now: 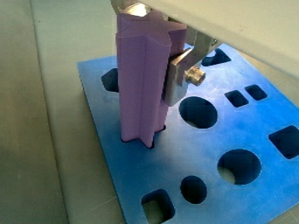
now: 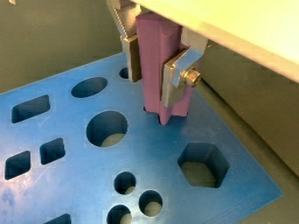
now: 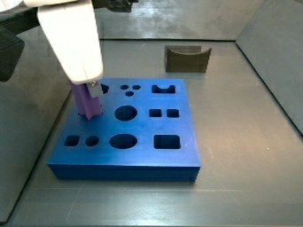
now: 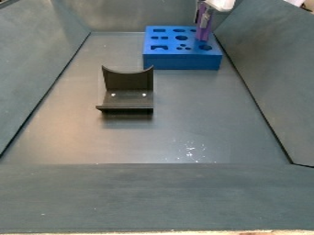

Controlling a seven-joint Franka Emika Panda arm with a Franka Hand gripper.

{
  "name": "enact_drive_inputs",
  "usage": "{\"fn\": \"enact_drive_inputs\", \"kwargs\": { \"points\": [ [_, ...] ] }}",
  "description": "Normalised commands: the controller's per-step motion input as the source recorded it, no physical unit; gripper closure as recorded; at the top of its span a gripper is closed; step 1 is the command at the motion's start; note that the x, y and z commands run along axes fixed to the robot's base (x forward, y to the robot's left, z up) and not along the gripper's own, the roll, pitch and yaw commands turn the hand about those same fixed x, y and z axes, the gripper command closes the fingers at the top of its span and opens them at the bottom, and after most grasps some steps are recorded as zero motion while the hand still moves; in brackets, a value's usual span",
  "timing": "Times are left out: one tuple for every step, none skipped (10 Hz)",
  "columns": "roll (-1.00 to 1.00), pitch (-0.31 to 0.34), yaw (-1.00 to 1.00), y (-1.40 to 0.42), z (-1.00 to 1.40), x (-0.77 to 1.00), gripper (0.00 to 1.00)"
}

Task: Pick up the star object. Move up. Move to above the board. Insert the star object.
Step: Insert the star object.

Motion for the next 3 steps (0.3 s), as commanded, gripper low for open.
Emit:
{"fn": "enact_drive_inputs", "kwargs": {
  "points": [
    [0.19,-0.147,-0.02,-0.09,-0.77,0.05,1.0],
    [0.0,-0.004,0.0,0.0,0.0,0.0,1.0],
    [0.0,-0.051,0.0,0.0,0.0,0.0,1.0]
  ]
}}
